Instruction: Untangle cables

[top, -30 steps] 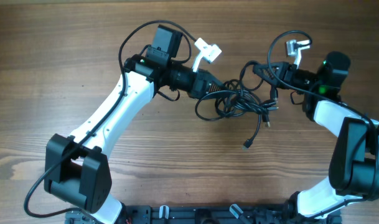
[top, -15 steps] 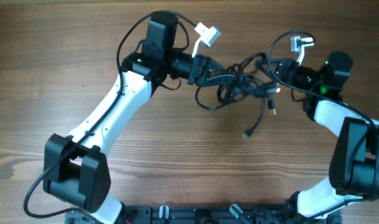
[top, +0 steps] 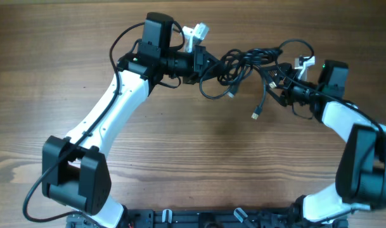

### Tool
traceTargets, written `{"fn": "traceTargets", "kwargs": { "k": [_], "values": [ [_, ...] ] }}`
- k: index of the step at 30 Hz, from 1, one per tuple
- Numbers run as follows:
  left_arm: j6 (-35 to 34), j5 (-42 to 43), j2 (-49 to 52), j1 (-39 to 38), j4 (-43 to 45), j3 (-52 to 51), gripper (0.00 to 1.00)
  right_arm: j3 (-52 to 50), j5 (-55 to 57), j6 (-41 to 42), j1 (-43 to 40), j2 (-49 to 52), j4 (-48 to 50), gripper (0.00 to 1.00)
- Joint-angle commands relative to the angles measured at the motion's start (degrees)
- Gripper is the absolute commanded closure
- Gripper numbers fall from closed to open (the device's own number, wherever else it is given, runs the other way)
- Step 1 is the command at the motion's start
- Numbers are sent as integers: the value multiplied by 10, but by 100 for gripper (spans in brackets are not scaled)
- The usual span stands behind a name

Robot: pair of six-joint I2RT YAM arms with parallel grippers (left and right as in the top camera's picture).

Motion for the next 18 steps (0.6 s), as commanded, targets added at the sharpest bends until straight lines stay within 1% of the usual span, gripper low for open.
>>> {"fn": "traceTargets", "kwargs": {
  "k": [1,3,5,7,9,12,13,14,16,18],
  "values": [
    [-6,-159,-14,6,-73,5,96,9,135,-99,0,-128,-97,1],
    [-16,-207,-14,4,-106,5,96,9,170,-139,0,-200,-159,0],
    [-39,-245,-14,-2,-126,5,96,9,172,-177,0,-271,-211,0],
    [-61,-251,-14,-6,-130,5,96,9,156,-199,0,-299,-231,0],
    [-97,-251,-14,-9,-134,5,96,9,112,-220,0,-320,-240,0],
    [-127,-250,-14,-14,-141,5,96,9,42,-225,0,-328,-233,0],
    [-129,-250,-14,-15,-144,5,96,9,9,-226,0,-327,-228,0],
    [-128,-250,-14,-20,-150,5,96,9,2,-226,4,-327,-228,0],
    [-128,-250,-14,-30,-156,5,96,9,6,-212,21,-327,-228,0],
    [-128,-250,-14,-44,-156,5,96,9,43,-169,53,-327,-227,0]
  ]
}}
